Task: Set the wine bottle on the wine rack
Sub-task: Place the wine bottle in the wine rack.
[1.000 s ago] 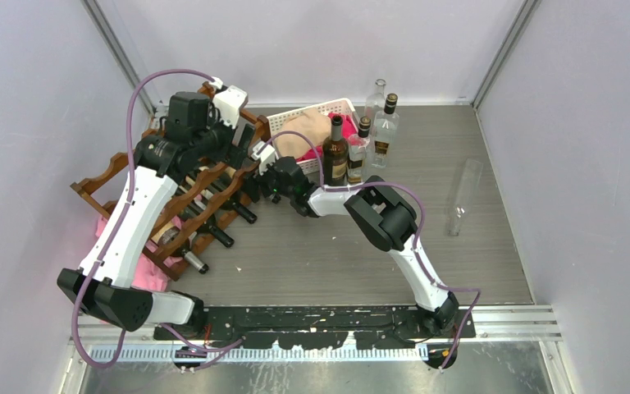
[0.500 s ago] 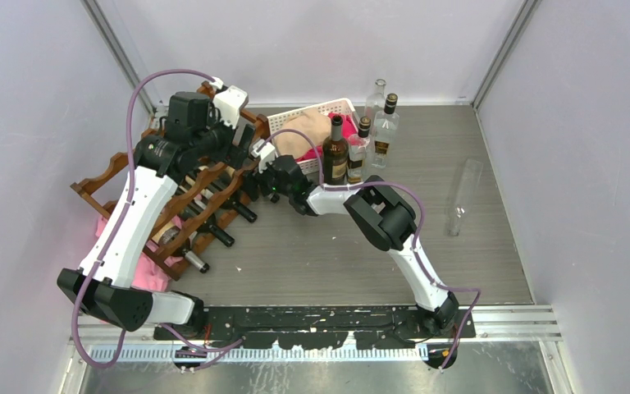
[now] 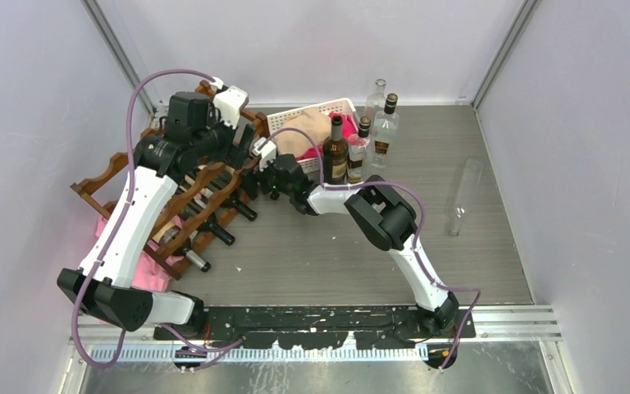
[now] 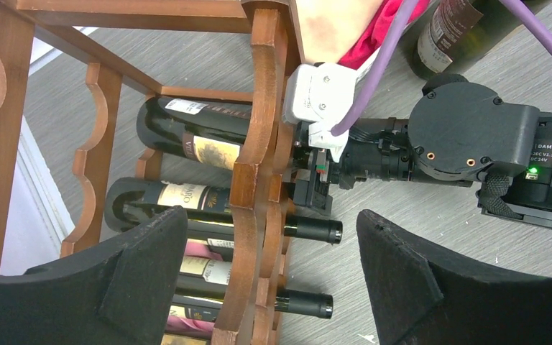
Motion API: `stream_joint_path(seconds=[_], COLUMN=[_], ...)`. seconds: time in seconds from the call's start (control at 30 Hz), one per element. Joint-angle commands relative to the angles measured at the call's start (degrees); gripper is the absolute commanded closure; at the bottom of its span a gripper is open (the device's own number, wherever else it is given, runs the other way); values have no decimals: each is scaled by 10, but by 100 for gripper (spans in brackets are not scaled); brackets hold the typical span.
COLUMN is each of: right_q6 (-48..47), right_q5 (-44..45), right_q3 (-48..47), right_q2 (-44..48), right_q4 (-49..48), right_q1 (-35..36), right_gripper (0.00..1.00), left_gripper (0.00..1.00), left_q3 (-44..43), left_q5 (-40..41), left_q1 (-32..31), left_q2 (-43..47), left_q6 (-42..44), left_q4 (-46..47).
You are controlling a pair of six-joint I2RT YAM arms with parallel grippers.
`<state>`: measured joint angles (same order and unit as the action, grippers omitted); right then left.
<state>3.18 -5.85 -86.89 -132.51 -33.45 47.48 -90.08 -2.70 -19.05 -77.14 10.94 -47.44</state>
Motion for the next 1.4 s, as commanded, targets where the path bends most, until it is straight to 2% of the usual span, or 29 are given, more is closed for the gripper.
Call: stream_joint_path(seconds=[0.0,0.37,0.5,0.73,0.93,1.07,1.13,1.27,1.37], right_q6=[0,-43,-46,-47,-43,-33,-33,-21,-17], right_q5=[-6,-40,-51,-43,-33,-43,-45,-44,-48], right_q3=[-3,100,132,137,101,92,89,75,66], right_q2=[50,140,173,197,175,168,165,150,141], right_q4=[-81,-72,-39,97,151,153,150,161,175], right_q1=[-3,-9,-9,-10,-13,-21,-22,-21,-20], right_gripper=[8,7,9,24,34,53,60,62,58], left_gripper=[14,15,15,15,15,15,15,15,15], left_q3=[-14,6,12,20,18,18,19,15,2], left_q5=[-12,-7,-1,11,1,-6,-6,-6,-3], left_q1=[3,3,3,2,3,3,3,3,3], left_q2=[13,32,42,58,60,59,58,49,35], left_q6=[-5,-12,-11,-8,-16,-24,-23,-4,8], left_q4=[10,4,6,6,-5,-9,-15,-38,-59])
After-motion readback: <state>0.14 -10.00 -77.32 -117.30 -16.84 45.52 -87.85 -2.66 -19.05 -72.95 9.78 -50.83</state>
